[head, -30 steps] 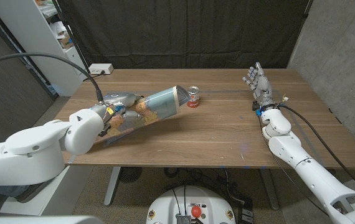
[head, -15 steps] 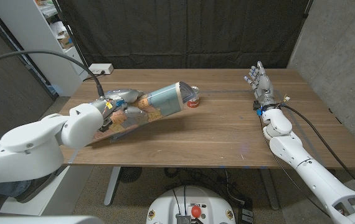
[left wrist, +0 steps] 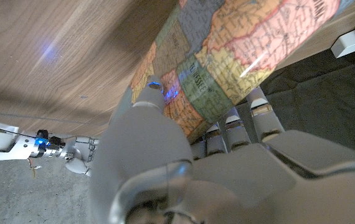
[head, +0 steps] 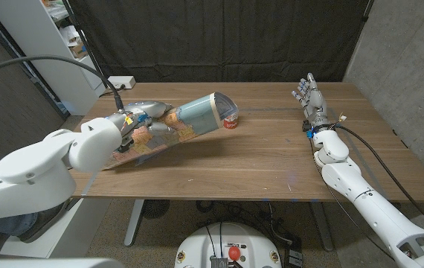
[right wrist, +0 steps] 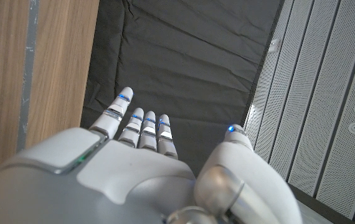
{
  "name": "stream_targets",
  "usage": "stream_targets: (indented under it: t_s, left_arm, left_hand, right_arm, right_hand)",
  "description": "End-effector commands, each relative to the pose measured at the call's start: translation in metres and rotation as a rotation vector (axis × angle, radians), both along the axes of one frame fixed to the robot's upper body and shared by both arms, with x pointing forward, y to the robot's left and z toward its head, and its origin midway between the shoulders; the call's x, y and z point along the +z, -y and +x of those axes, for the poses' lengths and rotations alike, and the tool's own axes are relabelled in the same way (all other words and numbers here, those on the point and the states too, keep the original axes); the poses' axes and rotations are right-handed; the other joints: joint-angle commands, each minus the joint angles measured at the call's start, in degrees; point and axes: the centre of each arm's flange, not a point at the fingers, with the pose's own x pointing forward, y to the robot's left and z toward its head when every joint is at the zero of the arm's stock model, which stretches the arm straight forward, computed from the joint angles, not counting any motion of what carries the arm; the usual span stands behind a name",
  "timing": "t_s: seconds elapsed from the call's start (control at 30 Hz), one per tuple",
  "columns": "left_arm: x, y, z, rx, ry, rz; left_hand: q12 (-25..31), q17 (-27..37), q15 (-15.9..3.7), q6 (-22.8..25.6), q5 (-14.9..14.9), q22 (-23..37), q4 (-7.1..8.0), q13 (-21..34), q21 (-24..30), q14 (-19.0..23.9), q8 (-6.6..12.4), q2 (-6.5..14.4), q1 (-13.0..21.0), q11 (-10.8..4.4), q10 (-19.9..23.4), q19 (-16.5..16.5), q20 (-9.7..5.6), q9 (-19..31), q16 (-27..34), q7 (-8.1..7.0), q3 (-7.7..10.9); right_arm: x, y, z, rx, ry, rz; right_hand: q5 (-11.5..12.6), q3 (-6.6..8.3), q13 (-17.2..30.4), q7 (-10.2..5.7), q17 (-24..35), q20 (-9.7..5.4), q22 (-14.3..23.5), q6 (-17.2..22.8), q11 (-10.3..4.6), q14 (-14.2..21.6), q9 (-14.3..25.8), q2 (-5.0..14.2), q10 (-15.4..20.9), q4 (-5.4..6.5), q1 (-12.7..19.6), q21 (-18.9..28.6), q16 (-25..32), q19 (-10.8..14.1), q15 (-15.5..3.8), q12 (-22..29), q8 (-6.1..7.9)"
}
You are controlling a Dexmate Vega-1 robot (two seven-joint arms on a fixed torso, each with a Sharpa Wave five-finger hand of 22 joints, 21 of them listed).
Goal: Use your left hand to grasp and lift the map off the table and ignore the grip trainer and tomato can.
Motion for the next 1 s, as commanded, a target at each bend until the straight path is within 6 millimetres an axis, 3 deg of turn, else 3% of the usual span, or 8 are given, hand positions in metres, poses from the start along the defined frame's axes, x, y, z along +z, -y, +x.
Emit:
stream_targets:
  t_s: [0.03, 1.0]
  left_arm:
    - [0.009, 0.003, -0.007, -0.004, 0.021, 0.01]
    - [0.031, 0.002, -0.022, -0.045, 0.081, -0.014]
  left_hand:
    - [0.0, 0.0, -0.02, 0.5, 0.2, 0.1, 0.1, 0.2, -0.2, 0.3, -0.23, -0.1, 0.6, 0.13, 0.3, -0.2, -0.09, 0.2, -0.1, -0.19, -0.07]
    - [-0.3, 0.0, -0.22, 1.0, 0.2, 0.1, 0.16, 0.3, -0.7, 0.5, -0.52, 0.0, 0.6, -0.23, 0.8, -0.2, -0.09, 0.3, -0.3, -0.37, -0.33]
  right_arm:
    - [0.0, 0.0, 0.003, 0.004, -0.002, 0.001]
    - [-0.002, -0.002, 0.003, 0.009, -0.003, 0.007]
  right_hand:
    - [0.2, -0.02, 0.1, 0.25, 0.1, -0.14, 0.1, 0.4, 0.05, 0.6, 0.3, -0.09, 0.2, -0.05, 0.5, 0.0, 0.1, 0.4, -0.15, 0.1, -0.15]
    - [0.2, -0.12, 0.1, 0.25, 0.1, -0.07, 0.1, 0.4, 0.14, 0.7, 0.3, 0.01, 0.3, -0.17, 0.6, 0.0, 0.1, 0.5, -0.17, 0.1, -0.15]
